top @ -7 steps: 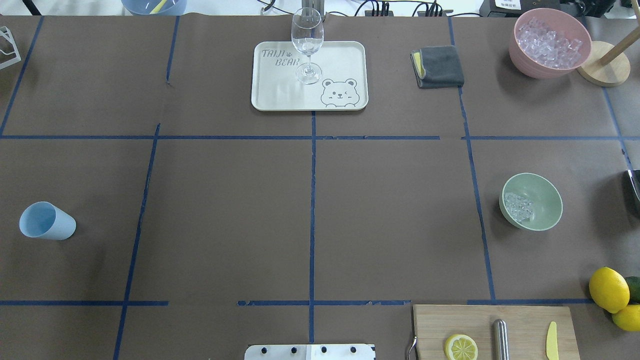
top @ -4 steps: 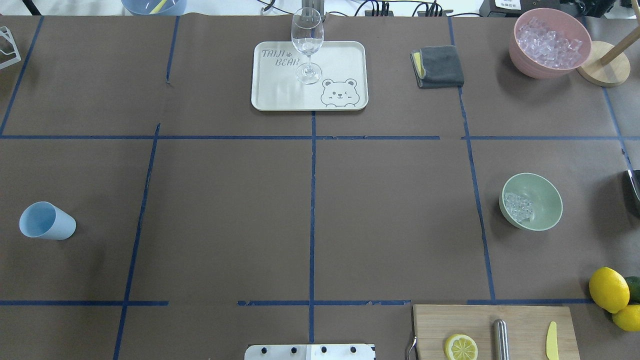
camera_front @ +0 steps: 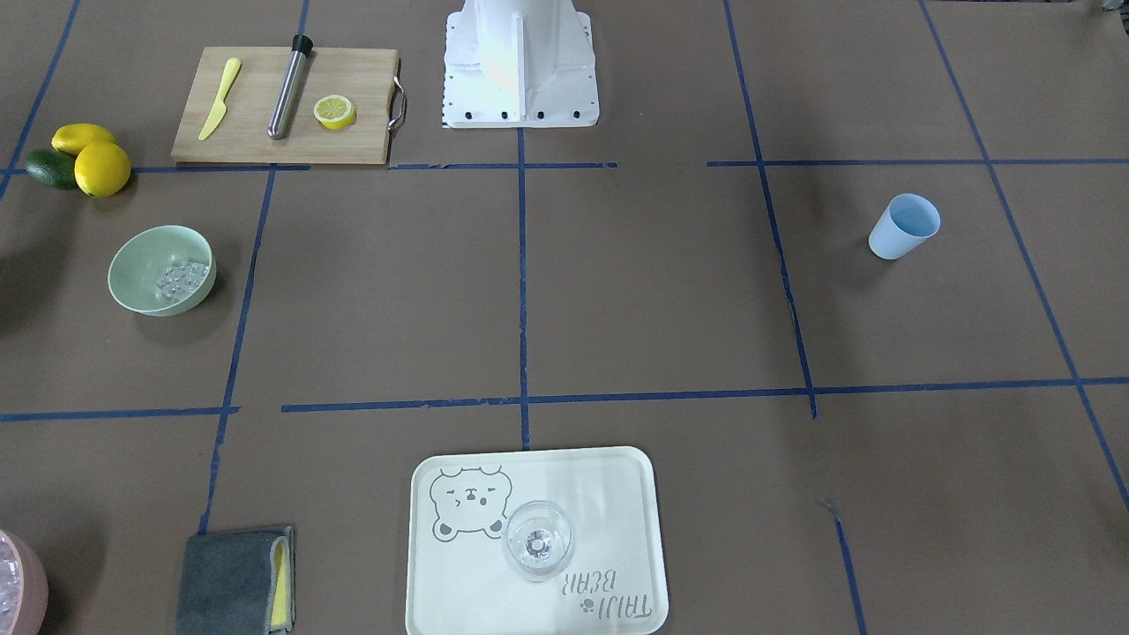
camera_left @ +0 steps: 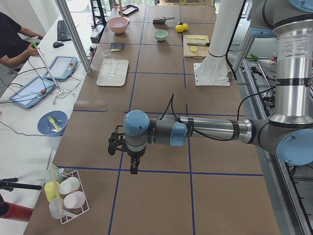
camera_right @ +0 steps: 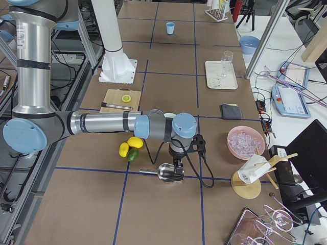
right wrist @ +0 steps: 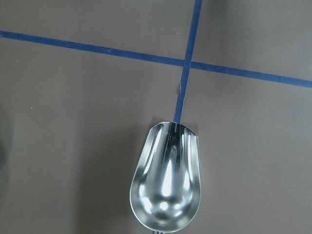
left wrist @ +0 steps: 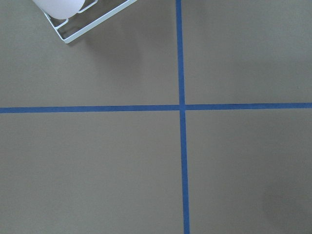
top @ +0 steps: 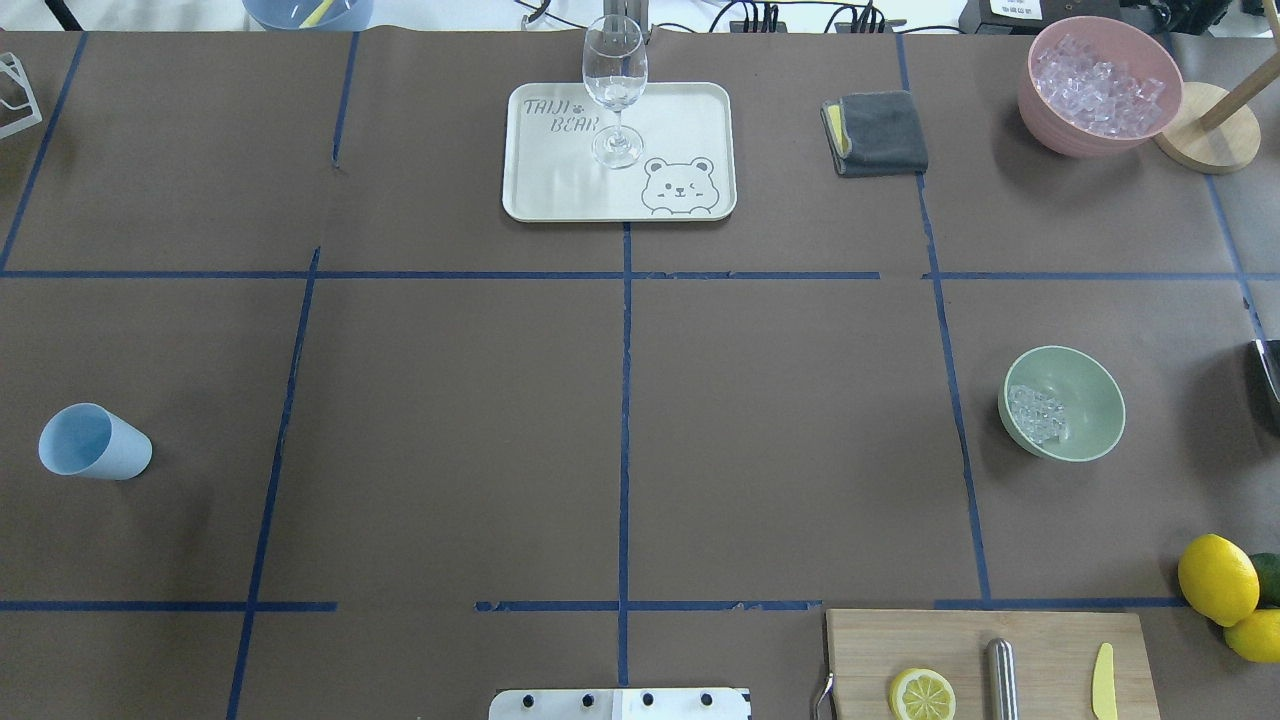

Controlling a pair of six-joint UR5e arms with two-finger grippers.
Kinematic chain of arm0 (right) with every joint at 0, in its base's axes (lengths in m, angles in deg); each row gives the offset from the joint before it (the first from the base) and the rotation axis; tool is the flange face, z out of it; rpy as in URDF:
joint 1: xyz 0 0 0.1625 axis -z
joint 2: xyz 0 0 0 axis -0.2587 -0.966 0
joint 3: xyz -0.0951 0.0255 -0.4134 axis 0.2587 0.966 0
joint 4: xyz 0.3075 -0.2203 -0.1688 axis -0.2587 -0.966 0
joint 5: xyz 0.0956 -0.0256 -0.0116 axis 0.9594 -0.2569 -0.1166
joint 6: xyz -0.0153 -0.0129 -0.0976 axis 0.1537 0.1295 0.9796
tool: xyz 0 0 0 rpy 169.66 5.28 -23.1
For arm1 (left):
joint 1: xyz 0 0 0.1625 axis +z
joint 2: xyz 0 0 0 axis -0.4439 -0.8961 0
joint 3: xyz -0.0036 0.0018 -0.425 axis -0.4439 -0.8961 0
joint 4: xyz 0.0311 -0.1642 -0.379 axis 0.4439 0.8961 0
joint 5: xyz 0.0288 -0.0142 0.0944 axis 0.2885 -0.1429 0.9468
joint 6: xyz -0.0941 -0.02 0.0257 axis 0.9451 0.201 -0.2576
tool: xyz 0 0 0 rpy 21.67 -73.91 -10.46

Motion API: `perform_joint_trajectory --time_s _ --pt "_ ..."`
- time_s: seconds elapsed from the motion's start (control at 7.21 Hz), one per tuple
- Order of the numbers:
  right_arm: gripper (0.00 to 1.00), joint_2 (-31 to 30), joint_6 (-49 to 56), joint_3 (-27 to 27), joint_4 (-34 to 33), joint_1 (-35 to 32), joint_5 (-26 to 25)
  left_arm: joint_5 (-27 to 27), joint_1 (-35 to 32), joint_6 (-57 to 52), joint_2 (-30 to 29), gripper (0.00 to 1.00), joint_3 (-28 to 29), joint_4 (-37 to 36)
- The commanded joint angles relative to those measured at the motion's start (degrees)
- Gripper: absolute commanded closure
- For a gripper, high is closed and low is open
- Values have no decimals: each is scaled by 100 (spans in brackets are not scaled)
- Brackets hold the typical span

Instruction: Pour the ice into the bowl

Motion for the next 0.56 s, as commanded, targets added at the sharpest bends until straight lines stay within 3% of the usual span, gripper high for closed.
perform_joint_trajectory --time_s 0.0,0.42 --pt "0 -18 0 -7 0 0 13 219 -1 1 3 0 -6 0" --pt "0 -44 0 -7 -9 0 22 193 -1 1 -15 0 -41 -183"
